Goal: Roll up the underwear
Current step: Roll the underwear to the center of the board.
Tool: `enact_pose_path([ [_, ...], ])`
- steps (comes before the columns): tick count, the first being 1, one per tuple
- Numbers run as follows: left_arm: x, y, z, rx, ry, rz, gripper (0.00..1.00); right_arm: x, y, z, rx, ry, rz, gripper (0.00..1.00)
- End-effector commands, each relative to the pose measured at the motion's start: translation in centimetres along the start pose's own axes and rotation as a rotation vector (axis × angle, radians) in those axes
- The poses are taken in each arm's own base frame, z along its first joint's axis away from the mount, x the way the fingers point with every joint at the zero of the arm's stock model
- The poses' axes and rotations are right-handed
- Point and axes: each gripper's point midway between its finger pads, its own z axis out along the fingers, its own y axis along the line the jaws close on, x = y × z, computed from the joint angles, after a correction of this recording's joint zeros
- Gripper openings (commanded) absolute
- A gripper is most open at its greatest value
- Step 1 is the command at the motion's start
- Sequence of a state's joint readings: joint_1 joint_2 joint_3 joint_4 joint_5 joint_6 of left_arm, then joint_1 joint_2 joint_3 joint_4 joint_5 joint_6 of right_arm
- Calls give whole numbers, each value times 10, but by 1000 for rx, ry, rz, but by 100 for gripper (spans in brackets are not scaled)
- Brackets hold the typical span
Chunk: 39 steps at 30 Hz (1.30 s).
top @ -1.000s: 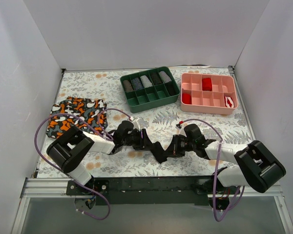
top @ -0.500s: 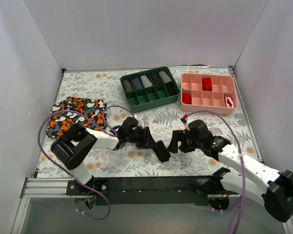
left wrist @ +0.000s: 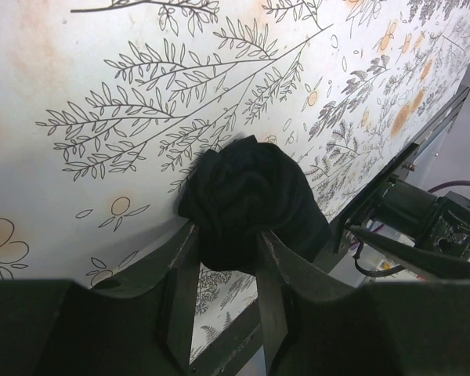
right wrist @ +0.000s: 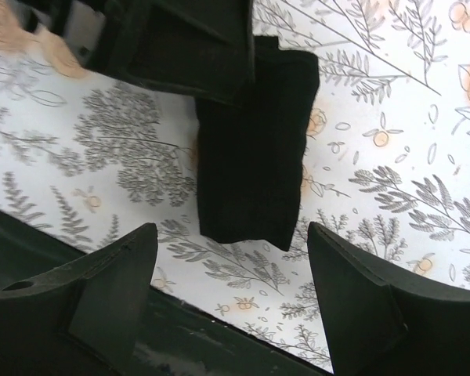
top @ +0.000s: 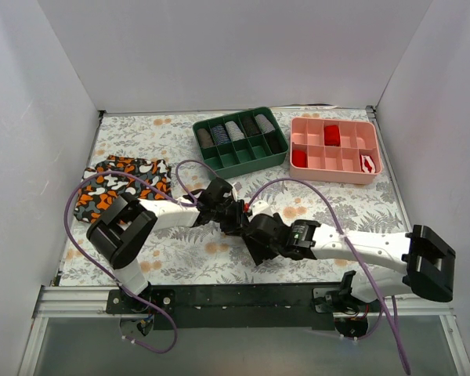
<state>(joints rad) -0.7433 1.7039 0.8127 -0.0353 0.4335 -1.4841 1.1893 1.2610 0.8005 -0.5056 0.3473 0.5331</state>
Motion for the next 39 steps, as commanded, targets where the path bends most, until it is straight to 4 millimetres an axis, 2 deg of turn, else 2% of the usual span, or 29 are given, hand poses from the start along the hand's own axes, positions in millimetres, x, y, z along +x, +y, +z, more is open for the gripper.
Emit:
enact_pose_path([
  [1,24,71,0,-290,52,-32,20,-10,-14,0,151,-53,-23,83],
  [7,28,74,0,-298,62,-32,20,-13,-12,5,164,-78,-64,81],
  [21,27,74,4,-295,75,-36,20,-10,10,16,135,-82,-143,76],
  [27,27,72,4,-291,80,-33,20,-2,8,25,157,-54,-157,76],
  [39,26,68,4,-275,91,-16,20,28,-10,50,259,40,-204,75],
])
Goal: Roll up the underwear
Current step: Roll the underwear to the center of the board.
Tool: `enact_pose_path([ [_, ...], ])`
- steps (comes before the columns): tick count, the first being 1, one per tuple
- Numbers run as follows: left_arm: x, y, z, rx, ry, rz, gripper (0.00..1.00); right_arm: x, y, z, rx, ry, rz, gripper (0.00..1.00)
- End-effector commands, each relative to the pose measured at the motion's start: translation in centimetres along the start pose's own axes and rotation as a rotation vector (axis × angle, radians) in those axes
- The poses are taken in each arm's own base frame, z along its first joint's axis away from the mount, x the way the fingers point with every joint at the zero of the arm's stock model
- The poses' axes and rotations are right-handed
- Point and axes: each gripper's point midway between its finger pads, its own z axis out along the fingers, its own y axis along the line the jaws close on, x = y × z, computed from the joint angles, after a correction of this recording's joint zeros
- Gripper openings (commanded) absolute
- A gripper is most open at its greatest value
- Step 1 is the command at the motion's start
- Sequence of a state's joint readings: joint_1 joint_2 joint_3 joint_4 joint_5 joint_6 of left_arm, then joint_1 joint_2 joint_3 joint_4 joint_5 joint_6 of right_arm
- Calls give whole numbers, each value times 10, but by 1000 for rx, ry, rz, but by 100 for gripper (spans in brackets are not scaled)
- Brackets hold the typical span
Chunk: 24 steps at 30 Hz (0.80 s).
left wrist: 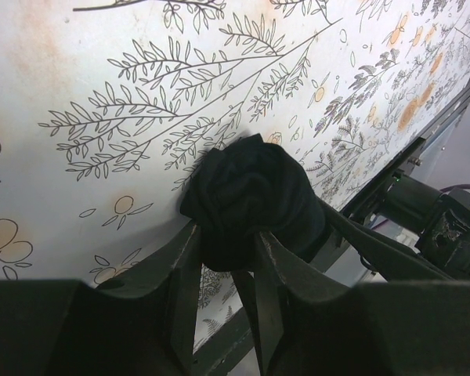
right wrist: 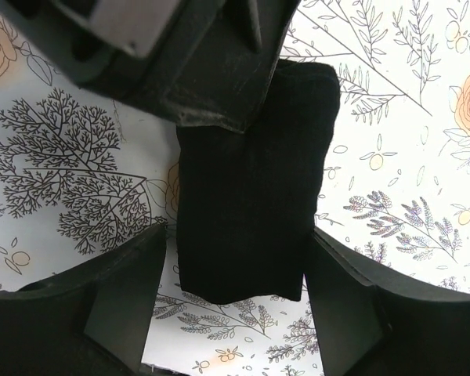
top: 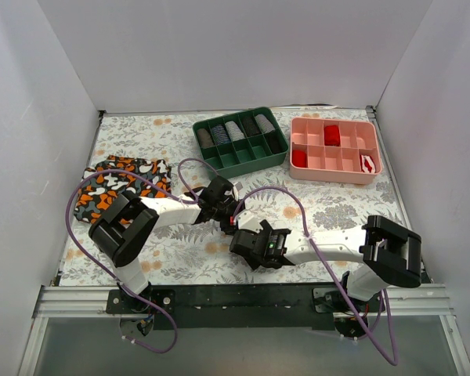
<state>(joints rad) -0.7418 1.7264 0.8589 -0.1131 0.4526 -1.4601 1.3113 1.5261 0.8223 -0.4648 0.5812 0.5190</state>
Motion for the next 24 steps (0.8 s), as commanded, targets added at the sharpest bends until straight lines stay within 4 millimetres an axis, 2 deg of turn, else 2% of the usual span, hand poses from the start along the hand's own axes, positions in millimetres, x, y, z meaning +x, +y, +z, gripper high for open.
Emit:
enact_pose_path([
  [1,24,66,6,-246,49,-20,20,7,-2,9,36,15,-14,75],
  [6,24,64,7,-237,58,-4,20,28,-3,18,16,84,-22,70],
  [10,24,65,6,-236,60,3,20,56,-3,26,-44,171,15,63],
  [12,24,64,5,-234,63,10,20,61,-6,29,-65,187,56,60],
  [13,24,64,5,-235,62,14,20,72,-5,30,-90,216,67,58],
  [15,24,63,4,-229,61,19,20,70,-5,34,-125,212,102,57],
  [20,21,60,5,-220,60,25,21,78,10,36,-228,259,117,51],
  [24,18,58,5,-217,57,28,22,94,18,42,-269,338,113,43],
])
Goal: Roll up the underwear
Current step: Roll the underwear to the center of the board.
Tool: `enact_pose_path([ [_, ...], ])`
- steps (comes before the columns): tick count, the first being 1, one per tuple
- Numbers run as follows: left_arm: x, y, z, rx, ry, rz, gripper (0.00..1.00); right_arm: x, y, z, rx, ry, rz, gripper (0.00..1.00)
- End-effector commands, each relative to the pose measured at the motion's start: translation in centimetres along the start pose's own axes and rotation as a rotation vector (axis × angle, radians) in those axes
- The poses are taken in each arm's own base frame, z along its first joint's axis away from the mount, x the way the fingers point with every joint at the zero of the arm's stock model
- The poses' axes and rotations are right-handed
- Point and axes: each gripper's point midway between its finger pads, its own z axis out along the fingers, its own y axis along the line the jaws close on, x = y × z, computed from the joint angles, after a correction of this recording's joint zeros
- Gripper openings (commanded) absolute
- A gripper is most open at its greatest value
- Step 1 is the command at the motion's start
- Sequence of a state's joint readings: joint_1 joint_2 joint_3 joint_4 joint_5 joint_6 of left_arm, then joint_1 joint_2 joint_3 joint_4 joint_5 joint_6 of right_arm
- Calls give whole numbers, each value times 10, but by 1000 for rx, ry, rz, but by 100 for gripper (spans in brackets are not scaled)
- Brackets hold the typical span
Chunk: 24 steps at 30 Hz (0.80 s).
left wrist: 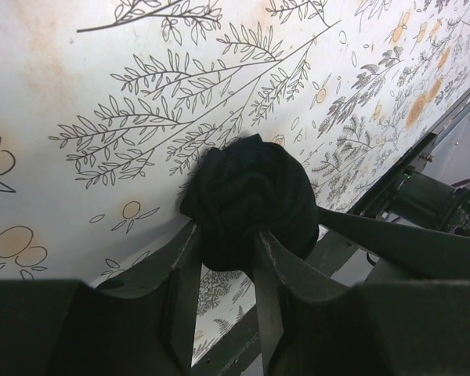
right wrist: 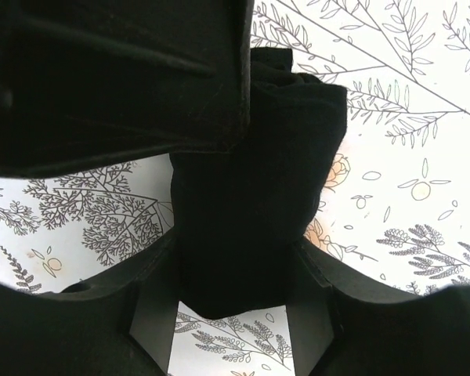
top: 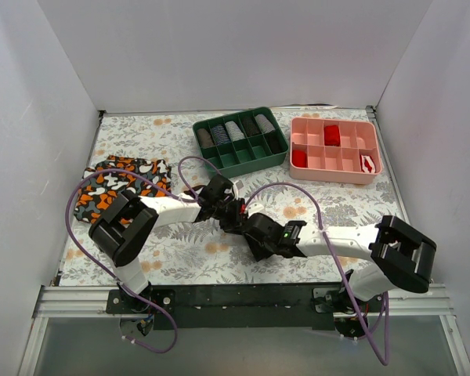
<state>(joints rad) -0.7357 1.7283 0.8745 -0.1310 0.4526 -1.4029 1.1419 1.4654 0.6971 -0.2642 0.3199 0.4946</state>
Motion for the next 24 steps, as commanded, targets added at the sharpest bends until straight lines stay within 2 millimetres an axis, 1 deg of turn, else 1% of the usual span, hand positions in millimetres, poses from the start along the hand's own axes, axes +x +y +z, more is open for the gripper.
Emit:
enact_pose_path([
  [1,24,55,6,-208,62,-23,22,93,-4,27,-51,325,-24,39],
  [2,24,56,6,-211,62,-27,22,101,-6,28,-51,346,-22,37],
  [4,21,54,4,-206,52,-25,24,106,-1,29,-89,372,1,31],
  [5,19,55,2,-205,44,-26,25,111,-2,31,-94,396,20,28],
  [6,17,53,1,-200,38,-24,27,117,-4,31,-100,418,30,22],
  [7,15,53,0,-198,33,-28,29,119,-3,32,-104,421,37,10],
  [8,12,54,-2,-198,26,-34,30,123,-1,31,-125,438,47,2],
  [10,5,52,-6,-194,1,-34,35,125,2,29,-148,448,64,1],
  [12,-4,51,-12,-187,-27,-44,36,122,5,26,-156,454,81,1],
  [15,-23,47,-27,-177,-94,-59,44,103,11,20,-169,417,100,1],
  [16,-31,41,-36,-166,-133,-65,48,95,12,20,-170,399,106,1],
  [17,-40,43,-43,-167,-166,-78,51,88,12,17,-176,383,122,1],
  [19,-52,42,-57,-174,-224,-107,53,78,10,15,-162,361,137,1],
  [20,-64,43,-70,-175,-275,-120,57,65,10,13,-163,329,146,1],
  [21,-69,43,-78,-176,-300,-131,64,63,7,10,-146,331,149,1],
  [22,-73,43,-85,-175,-321,-140,64,56,4,8,-138,317,160,1],
  [23,-82,41,-99,-165,-368,-144,64,44,1,7,-120,277,163,1],
  [24,-86,42,-105,-175,-394,-148,64,41,-2,3,-108,279,158,1],
])
